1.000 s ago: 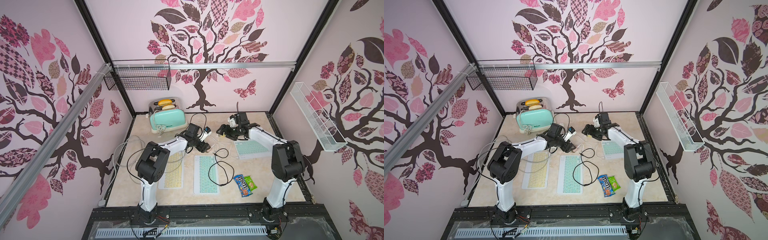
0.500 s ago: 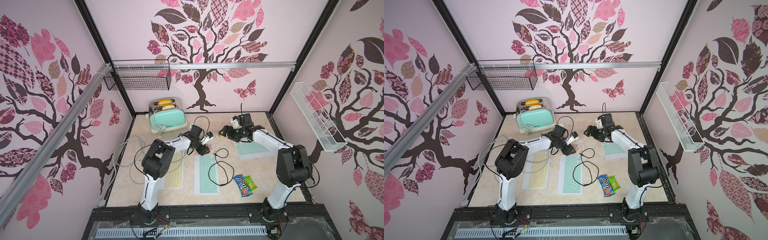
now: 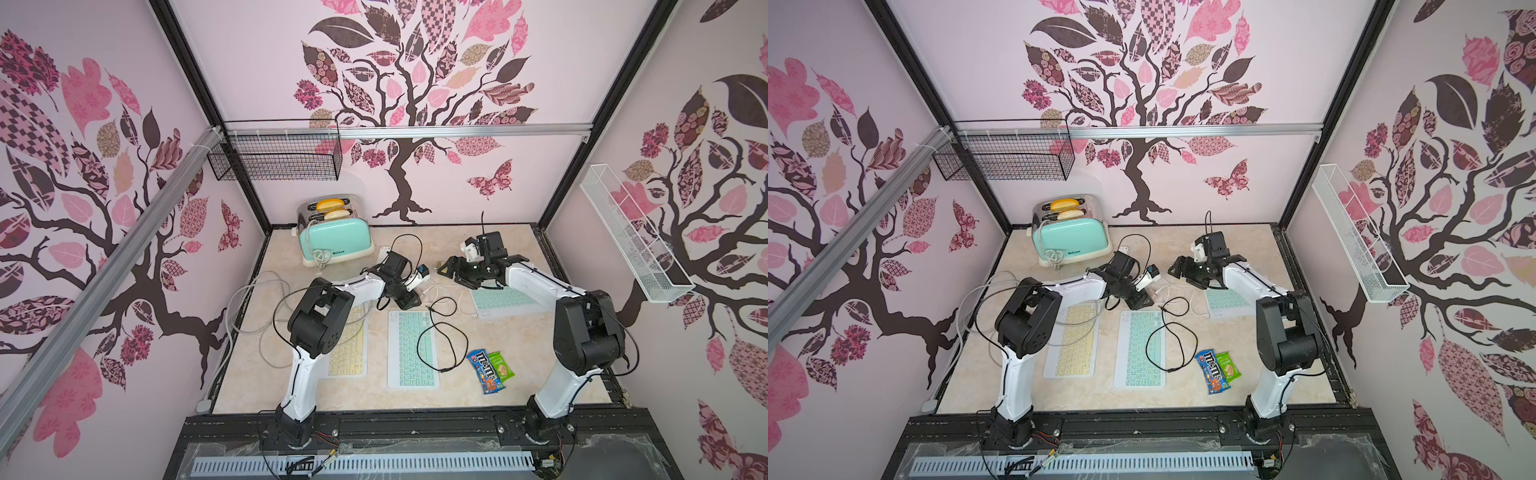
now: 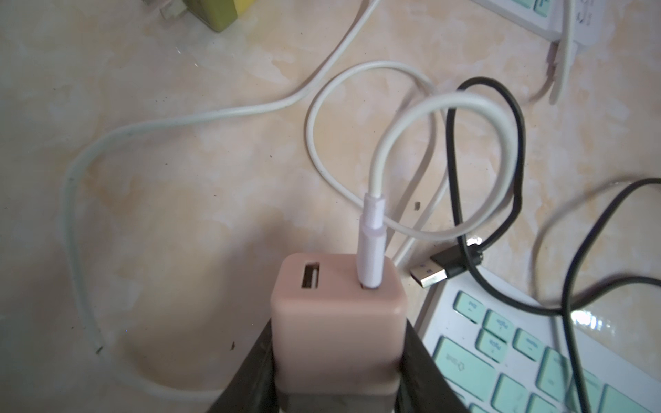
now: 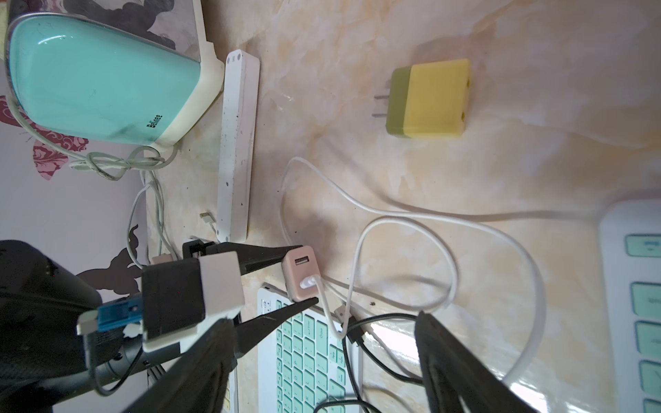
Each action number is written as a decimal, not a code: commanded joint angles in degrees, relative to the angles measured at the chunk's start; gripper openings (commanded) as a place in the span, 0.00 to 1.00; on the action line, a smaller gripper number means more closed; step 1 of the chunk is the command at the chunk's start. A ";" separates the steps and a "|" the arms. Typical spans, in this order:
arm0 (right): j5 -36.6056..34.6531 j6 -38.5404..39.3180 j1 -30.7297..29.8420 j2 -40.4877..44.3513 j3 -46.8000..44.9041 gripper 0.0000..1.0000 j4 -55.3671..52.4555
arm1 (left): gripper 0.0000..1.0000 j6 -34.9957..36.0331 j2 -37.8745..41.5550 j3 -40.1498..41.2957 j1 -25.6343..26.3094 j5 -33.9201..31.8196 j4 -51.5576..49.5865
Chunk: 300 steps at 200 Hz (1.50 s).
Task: Unplug the wireless keyboard
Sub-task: Pick up the plug from the center of the board.
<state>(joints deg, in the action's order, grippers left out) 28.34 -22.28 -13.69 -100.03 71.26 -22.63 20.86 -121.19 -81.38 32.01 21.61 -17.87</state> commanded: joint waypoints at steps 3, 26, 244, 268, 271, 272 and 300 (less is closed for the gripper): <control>0.63 1.16 0.05 3.15 -1.00 0.81 2.14 | 0.08 -0.15 1.77 -0.61 0.25 0.91 -0.42; 3.42 1.49 0.16 4.40 -2.68 0.81 4.04 | 0.00 0.29 3.84 -1.39 0.25 1.88 -3.15; 36.28 10.45 -8.45 8.45 -11.61 0.54 28.03 | 0.00 12.41 23.99 -5.35 -6.26 19.09 -35.70; 37.14 13.24 -8.42 7.60 -8.56 0.53 25.30 | 0.00 12.46 23.98 -5.23 -6.26 19.00 -35.70; 37.12 13.47 -8.42 7.39 -8.26 0.53 25.02 | 0.00 12.45 24.00 -5.23 -6.26 19.00 -35.72; 37.09 13.57 -8.39 7.34 -8.08 0.53 24.88 | 0.00 12.41 23.99 -5.25 -6.30 19.00 -35.73; 36.83 14.53 -8.44 5.31 -5.44 0.48 23.70 | 0.00 12.36 24.11 -5.03 -6.29 19.61 -35.89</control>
<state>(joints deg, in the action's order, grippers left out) 63.96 -9.93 -22.20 -93.23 62.89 2.07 32.64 -97.91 -86.98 25.85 39.20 -53.28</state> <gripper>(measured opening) 0.501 0.427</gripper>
